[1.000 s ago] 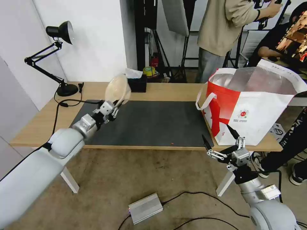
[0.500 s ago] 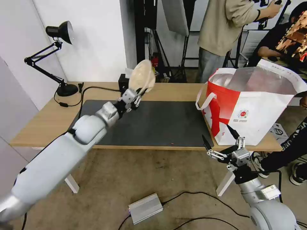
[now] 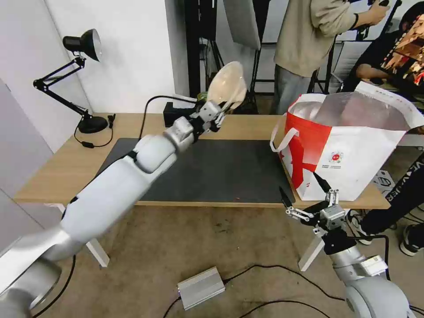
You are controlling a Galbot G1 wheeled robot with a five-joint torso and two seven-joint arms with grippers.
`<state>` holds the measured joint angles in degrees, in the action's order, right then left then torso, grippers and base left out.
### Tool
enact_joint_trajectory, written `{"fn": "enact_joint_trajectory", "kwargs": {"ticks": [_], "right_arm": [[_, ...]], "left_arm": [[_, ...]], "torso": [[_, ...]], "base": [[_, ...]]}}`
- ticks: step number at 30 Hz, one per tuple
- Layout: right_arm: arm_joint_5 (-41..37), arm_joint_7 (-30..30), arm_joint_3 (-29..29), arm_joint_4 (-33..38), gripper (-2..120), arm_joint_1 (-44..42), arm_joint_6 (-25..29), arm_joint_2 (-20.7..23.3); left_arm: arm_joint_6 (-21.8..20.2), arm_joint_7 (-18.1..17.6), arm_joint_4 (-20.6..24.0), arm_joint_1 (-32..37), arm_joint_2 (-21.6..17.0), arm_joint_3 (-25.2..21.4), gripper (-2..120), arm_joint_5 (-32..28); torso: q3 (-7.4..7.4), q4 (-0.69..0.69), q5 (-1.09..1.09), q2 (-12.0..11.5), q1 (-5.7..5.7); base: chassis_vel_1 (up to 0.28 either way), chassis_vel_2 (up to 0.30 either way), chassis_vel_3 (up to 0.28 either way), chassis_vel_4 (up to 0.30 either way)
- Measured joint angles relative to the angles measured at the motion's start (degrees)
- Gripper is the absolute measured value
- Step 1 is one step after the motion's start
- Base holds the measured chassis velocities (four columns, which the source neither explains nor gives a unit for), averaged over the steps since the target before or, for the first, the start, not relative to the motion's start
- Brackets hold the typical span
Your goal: Pick up the trash from the table and place it into the takeout bag.
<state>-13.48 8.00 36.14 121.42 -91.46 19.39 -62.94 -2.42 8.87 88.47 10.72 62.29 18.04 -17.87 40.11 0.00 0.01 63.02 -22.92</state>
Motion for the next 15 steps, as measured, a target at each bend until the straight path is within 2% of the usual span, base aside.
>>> {"fn": "enact_joint_trajectory", "kwargs": {"ticks": [9, 15], "right_arm": [[0.0, 0.0, 0.0, 0.0, 99, 0.0, 0.0, 0.0], [0.0, 0.0, 0.0, 0.0, 99, 0.0, 0.0, 0.0]], "left_arm": [[0.1, 1.2, -3.3, -5.5, 3.2, 4.0, 1, 1.7], [1.0, 2.4, -7.6, -11.4, 6.4, 7.4, 1, 3.1]], "torso": [[0.00, 0.01, -0.01, 0.0, 0.00], [0.00, 0.00, -0.01, 0.0, 0.00]], "base": [[0.000, 0.000, 0.000, 0.000], [0.000, 0.000, 0.000, 0.000]]}}
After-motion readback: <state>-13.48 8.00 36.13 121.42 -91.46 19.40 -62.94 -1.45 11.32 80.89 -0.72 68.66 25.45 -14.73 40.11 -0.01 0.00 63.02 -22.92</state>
